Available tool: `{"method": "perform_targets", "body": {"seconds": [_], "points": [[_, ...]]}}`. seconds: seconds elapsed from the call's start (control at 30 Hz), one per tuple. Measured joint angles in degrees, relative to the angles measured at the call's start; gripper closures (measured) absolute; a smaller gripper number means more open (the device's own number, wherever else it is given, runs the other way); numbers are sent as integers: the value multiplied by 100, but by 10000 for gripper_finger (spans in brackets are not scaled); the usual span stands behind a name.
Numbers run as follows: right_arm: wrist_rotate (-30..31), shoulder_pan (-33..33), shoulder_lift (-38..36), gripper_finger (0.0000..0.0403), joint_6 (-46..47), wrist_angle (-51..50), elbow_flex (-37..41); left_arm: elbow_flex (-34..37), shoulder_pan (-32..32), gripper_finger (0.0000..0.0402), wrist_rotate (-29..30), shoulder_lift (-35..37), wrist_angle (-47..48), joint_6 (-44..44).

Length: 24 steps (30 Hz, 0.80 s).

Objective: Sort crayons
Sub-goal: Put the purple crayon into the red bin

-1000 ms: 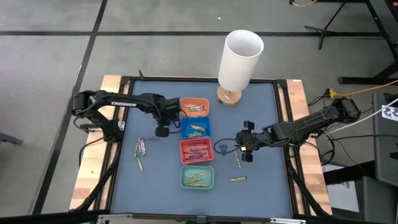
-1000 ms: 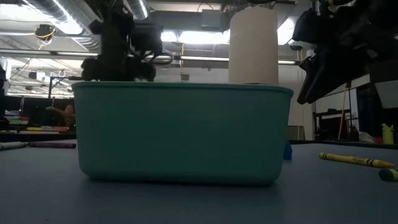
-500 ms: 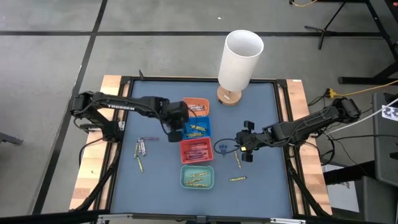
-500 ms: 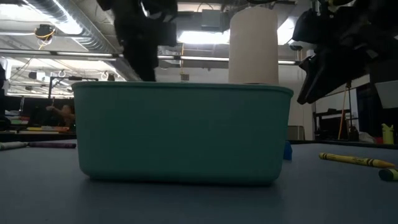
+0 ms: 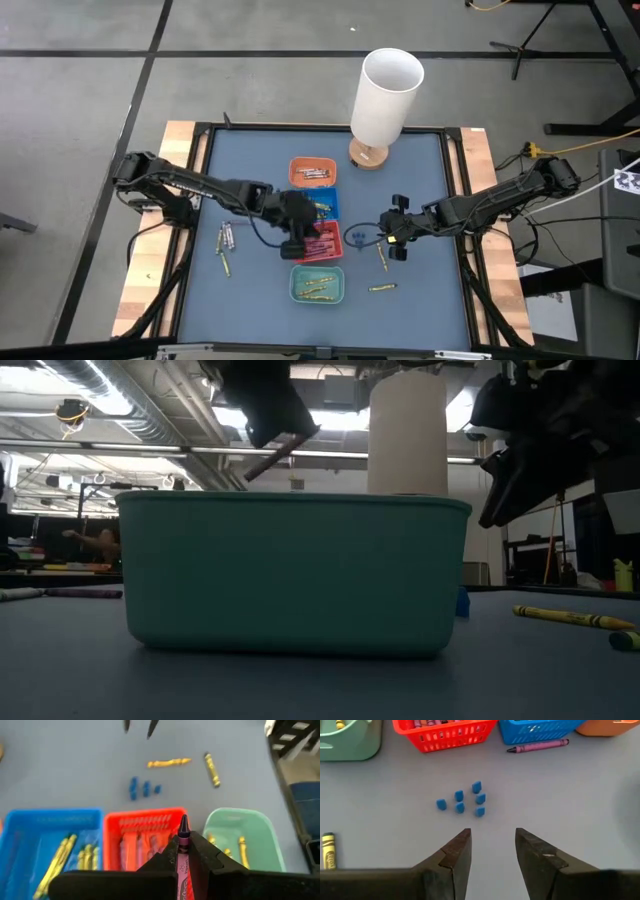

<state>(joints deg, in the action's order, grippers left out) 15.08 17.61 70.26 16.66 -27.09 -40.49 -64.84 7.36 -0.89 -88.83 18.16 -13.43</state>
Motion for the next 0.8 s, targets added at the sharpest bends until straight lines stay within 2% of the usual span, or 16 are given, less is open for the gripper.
{"method": "perform_targets", "body": {"seconds": [0.23, 0.57, 0.8], "points": [[-448, 5, 2, 252, 312, 8, -2, 2, 389, 395, 431, -389, -151, 2], [-451, 7, 34, 252, 2362, 0, -4, 7, 513, 394, 1323, -733, -173, 4], [-475, 7, 406, 252, 2689, -32, -7, 7, 504, 390, 1358, -733, -161, 4]]}}
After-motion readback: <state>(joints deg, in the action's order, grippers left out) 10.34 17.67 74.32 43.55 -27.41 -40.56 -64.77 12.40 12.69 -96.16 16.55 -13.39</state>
